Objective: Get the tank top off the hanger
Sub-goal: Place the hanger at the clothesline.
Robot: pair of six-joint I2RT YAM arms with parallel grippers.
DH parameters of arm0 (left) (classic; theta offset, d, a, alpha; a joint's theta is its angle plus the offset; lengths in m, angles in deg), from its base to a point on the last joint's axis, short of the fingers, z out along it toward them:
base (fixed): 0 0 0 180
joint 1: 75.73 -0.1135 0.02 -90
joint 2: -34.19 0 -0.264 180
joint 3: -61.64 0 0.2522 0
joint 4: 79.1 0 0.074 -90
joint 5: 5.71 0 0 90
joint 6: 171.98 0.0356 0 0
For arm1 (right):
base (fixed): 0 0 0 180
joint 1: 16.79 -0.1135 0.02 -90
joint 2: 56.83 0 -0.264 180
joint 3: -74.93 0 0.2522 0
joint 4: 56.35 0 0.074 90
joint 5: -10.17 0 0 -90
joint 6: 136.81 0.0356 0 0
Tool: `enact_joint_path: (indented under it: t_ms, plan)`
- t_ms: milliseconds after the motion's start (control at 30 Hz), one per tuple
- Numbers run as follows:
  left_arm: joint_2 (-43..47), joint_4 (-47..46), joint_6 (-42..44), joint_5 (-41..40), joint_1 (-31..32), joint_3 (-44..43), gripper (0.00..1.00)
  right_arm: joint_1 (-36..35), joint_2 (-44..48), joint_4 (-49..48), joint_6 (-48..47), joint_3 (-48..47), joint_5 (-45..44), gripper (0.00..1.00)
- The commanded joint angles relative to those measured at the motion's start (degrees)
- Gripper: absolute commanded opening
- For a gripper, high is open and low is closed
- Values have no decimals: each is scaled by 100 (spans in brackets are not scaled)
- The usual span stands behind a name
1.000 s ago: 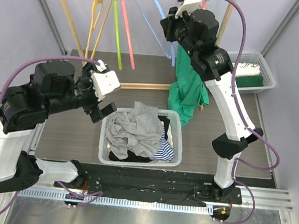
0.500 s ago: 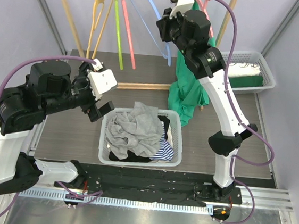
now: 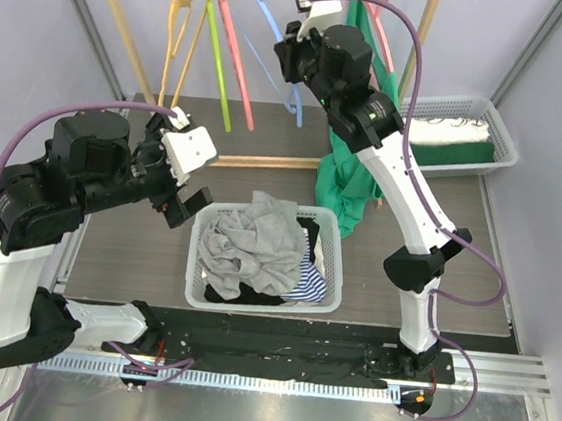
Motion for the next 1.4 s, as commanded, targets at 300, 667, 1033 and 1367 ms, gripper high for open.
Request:
enact_joint_path:
  t_ms: [300,667,1033,1367]
  plan:
    - [18,598,-176,111,-151,-131,100,-264,319,-407,-386,4,-356,39]
    - [-17,554,-202,32,-187,-148,100,-247,2093,-4,-491,1032,-681,67]
    - [-166,475,-246,15,-248,-332,100,1341,3097,120,-360,2148,-324,73]
    - [-246,484,-264,23,-310,-429,100,2196,2992,120,370,2588,935,80]
